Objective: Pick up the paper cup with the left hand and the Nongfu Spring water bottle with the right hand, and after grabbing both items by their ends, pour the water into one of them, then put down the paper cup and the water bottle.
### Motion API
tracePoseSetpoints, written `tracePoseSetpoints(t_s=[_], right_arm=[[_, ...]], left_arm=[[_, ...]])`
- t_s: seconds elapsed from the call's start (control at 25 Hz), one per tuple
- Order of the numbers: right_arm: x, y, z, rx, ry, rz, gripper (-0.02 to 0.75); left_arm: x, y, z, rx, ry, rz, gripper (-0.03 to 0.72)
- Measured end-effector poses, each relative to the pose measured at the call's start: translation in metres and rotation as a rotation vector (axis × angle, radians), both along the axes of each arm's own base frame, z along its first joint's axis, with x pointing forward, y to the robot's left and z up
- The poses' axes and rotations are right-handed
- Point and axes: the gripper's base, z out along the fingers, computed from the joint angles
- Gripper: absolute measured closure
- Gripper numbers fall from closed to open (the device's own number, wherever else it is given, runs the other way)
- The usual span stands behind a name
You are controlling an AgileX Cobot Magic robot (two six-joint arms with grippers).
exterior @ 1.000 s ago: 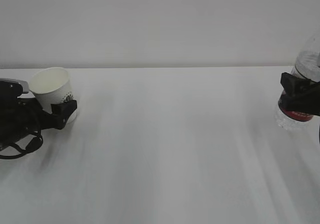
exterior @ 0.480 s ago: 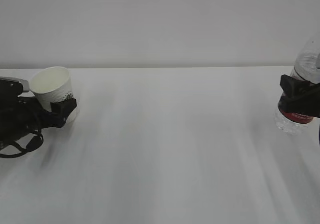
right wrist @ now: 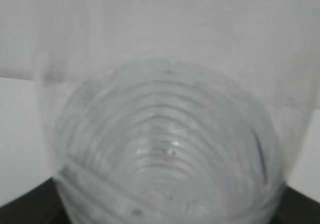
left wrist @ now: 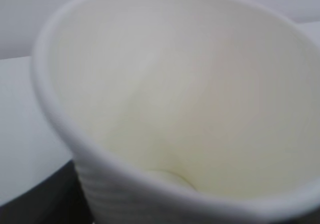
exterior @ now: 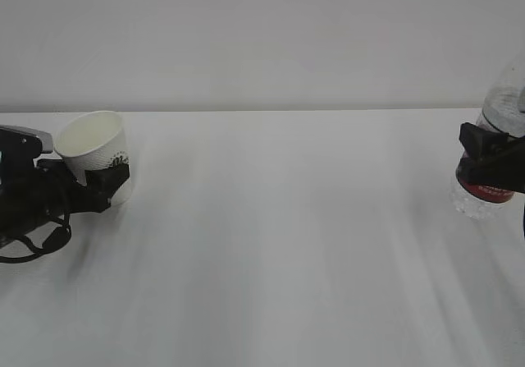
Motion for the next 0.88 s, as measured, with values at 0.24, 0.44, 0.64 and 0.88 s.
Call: tracePoseSetpoints(t_s=[0.24, 0.44, 0.64, 0.88], right_arm=[[0.000, 0.000, 0.000, 0.000, 0.002, 0.000, 0.262], [0.000, 0.000, 0.000, 0.000, 0.004, 0.000, 0.262], [0.000, 0.000, 0.000, -0.001, 0.004, 0.001, 0.262], [0.000, 0.000, 0.000, -0.001, 0.004, 0.002, 0.262]], left_arm=[[-0.003, -0.007, 0.000, -0.005, 0.008, -0.086, 0.156], [-0.006, -0.010, 0.000, -0.032, 0.027, -0.126, 0.157], [-0.010, -0.011, 0.012, -0.030, 0.007, -0.143, 0.157], [-0.016, -0.014, 0.033, -0.021, -0.040, -0.184, 0.157]])
